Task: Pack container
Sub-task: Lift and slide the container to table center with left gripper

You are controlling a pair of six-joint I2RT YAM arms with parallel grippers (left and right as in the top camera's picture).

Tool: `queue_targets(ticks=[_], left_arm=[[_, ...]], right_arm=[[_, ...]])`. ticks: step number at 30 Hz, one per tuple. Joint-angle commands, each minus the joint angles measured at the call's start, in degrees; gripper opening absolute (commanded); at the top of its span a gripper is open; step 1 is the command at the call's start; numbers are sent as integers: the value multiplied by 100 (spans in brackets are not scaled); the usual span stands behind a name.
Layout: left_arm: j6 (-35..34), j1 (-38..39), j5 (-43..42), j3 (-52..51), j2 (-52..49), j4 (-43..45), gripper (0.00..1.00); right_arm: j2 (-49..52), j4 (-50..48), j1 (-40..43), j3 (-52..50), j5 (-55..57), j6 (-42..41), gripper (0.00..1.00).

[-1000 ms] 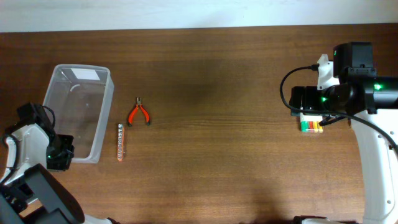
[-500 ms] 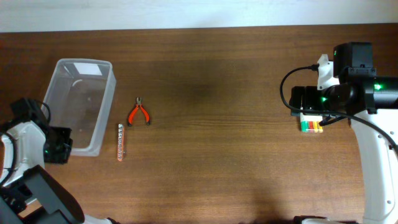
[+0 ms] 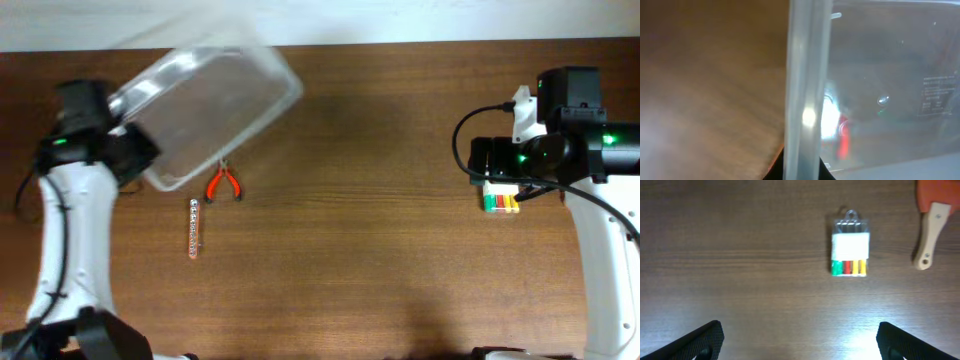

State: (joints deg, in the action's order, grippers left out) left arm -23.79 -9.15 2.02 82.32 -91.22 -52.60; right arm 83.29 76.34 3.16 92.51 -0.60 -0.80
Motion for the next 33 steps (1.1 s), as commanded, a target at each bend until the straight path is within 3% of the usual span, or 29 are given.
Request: queue_targets(ticks=[1, 13, 22, 30, 32, 33], left_arm=[[1067, 844, -142, 59, 105, -37, 2], [1062, 2337, -79, 24, -848, 33, 2], [1062, 2671, -81, 22, -1926, -4, 2], [1062, 2699, -79, 22, -2229, -302, 2], [1062, 2699, -81, 24, -2229, -297, 7], [1062, 2699, -81, 24, -2229, -297, 13]], right_arm=[[-9, -7, -46, 356, 334, -31, 99], [-9, 140, -46, 584, 428, -24, 98], [-9, 151, -46, 584, 433, -4, 99], [-9, 151, -46, 584, 435, -4, 98], [-9, 151, -46, 584, 433, -4, 99], [-9, 151, -46, 584, 433, -4, 99]])
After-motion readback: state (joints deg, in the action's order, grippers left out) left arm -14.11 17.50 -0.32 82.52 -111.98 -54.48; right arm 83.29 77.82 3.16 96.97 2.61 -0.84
